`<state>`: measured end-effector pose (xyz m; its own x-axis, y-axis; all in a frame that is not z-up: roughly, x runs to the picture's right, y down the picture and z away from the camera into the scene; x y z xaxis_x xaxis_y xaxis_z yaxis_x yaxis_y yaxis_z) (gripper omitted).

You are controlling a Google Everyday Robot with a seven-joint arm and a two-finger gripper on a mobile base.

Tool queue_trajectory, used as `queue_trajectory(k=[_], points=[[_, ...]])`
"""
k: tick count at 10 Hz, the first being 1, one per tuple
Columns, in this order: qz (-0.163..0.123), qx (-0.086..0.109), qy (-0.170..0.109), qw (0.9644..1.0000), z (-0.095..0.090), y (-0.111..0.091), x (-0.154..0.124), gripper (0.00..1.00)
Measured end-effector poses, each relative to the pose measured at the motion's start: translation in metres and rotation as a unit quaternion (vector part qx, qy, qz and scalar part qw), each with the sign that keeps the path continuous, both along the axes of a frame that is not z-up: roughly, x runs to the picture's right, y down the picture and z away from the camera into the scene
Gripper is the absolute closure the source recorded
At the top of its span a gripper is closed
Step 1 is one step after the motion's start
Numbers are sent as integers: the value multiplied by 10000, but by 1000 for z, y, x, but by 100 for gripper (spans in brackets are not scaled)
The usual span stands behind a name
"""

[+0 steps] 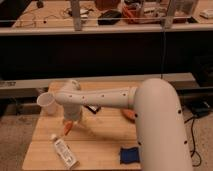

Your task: Place the pepper in the ceramic cup

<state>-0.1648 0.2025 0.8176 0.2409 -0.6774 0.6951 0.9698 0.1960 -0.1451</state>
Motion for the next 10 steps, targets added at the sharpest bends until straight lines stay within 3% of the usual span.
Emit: queue_trajectory(k=[6,10], points=[[136,256,-90,9995,15,-12,-5,20],[184,351,-205,9990,36,-17,-8,20]])
